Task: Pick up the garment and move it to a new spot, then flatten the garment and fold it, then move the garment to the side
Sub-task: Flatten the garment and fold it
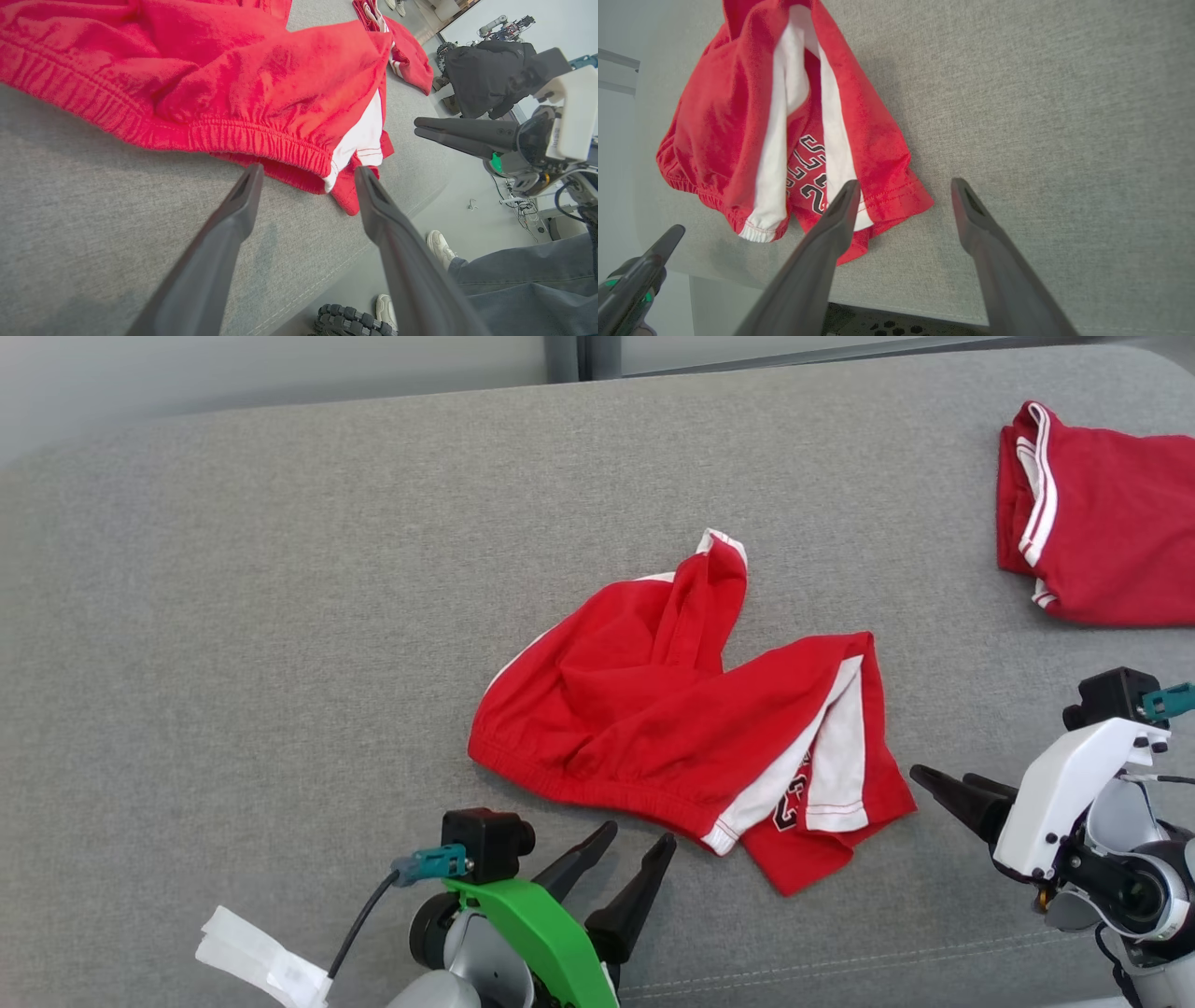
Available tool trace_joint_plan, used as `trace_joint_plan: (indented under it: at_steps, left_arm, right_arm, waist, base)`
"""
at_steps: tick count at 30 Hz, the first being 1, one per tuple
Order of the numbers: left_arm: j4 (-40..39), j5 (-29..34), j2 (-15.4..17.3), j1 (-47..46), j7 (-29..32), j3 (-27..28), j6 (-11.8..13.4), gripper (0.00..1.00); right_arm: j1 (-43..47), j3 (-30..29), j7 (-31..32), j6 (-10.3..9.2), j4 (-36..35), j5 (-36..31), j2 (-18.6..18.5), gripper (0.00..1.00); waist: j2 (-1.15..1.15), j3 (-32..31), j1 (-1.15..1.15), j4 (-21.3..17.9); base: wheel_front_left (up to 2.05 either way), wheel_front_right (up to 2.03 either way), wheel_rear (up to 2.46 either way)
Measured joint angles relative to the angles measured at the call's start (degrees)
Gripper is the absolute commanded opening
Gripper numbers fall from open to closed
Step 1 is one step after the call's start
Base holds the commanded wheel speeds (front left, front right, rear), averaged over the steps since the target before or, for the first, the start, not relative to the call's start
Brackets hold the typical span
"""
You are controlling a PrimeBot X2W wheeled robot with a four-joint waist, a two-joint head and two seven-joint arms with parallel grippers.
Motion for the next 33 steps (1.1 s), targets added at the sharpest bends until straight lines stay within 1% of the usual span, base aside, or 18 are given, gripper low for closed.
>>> trace_joint_plan:
  at_steps: [3,5,9,13,17,21,28,33]
  left_arm:
    - [-0.18,0.51,0.18,-0.10,0.09,-0.01,0.20,1.00]
    - [-0.12,0.68,0.35,-0.10,0.14,0.03,0.67,1.00]
    - [-0.12,0.96,0.65,-0.10,0.44,0.19,1.25,1.00]
    - [-0.34,1.08,0.68,-0.10,0.58,0.14,1.52,1.00]
    - [-0.21,2.47,0.63,-0.12,0.58,-0.09,1.92,1.00]
    - [-0.03,3.52,0.40,-0.38,0.51,-0.23,1.94,1.00]
    - [1.68,4.04,-0.03,-1.55,0.52,-1.31,1.96,1.00]
    - [2.78,4.04,-0.18,-1.81,0.59,-1.98,1.96,1.00]
  right_arm:
    - [1.35,-1.13,-1.41,0.00,-0.54,-0.09,0.76,1.00]
    - [1.35,-1.42,-2.76,0.10,-2.21,-0.10,1.22,1.00]
    - [1.08,-1.29,-6.05,1.63,-6.55,-1.79,1.22,1.00]
    - [1.07,-1.05,-9.36,2.67,-10.67,-4.42,0.74,1.00]
    - [1.79,0.96,-11.99,3.87,-13.58,-7.51,0.58,1.00]
    - [4.05,2.24,-14.33,4.12,-15.01,-9.34,0.87,1.00]
    - [6.27,3.60,-16.75,4.07,-15.75,-9.66,3.36,1.00]
    - [7.00,3.92,-17.96,3.98,-16.00,-10.46,3.59,1.00]
  waist:
    - [0.00,0.29,0.00,-1.44]
    - [0.00,0.61,0.00,-2.07]
    - [0.00,1.25,0.00,-3.00]
    - [0.00,2.03,0.00,-3.73]
    - [0.00,3.07,0.00,-4.40]
    - [0.00,4.34,0.00,-4.96]
    - [0.00,6.25,0.00,-6.10]
    - [0.00,7.03,0.00,-7.01]
  base:
    - [0.00,0.00,0.00]
    - [0.00,0.00,0.00]
    - [0.00,0.00,0.00]
    - [0.00,0.00,0.00]
    - [0.00,0.00,0.00]
    - [0.00,0.00,0.00]
    - [0.00,0.00,0.00]
    - [0.00,0.00,0.00]
